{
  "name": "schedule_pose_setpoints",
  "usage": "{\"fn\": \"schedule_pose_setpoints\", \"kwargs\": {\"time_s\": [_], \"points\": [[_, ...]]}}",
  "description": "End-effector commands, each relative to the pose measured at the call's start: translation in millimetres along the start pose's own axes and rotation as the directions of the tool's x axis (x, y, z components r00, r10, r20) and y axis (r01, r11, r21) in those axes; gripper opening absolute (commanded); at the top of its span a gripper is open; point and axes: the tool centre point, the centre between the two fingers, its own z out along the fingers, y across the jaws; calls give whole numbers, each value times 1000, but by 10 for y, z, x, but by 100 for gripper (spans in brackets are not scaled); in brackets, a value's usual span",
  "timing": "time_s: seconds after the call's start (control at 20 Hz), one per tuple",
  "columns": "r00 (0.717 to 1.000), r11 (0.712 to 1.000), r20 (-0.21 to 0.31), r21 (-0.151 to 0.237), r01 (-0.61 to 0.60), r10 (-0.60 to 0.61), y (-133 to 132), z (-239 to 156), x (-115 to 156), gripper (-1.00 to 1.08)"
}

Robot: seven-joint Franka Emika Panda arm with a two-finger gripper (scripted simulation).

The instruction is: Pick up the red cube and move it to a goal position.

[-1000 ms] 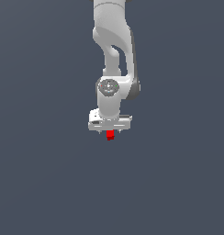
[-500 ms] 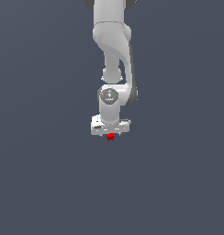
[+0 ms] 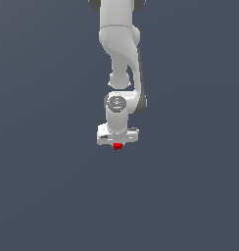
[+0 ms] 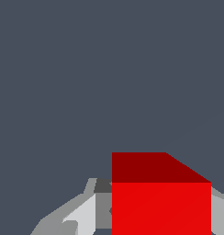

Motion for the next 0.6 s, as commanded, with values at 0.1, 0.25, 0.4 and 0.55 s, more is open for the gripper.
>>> {"fn": "schedule_pose_setpoints", "kwargs": {"time_s": [0.1, 0.25, 0.4, 0.55], "points": [[1000, 1000, 0, 0, 0, 0, 0, -1, 2, -100], [1000, 1000, 0, 0, 0, 0, 0, -1, 2, -100], [1000, 1000, 0, 0, 0, 0, 1, -11, -2, -100], [1000, 1000, 0, 0, 0, 0, 3, -59, -16, -100]]}}
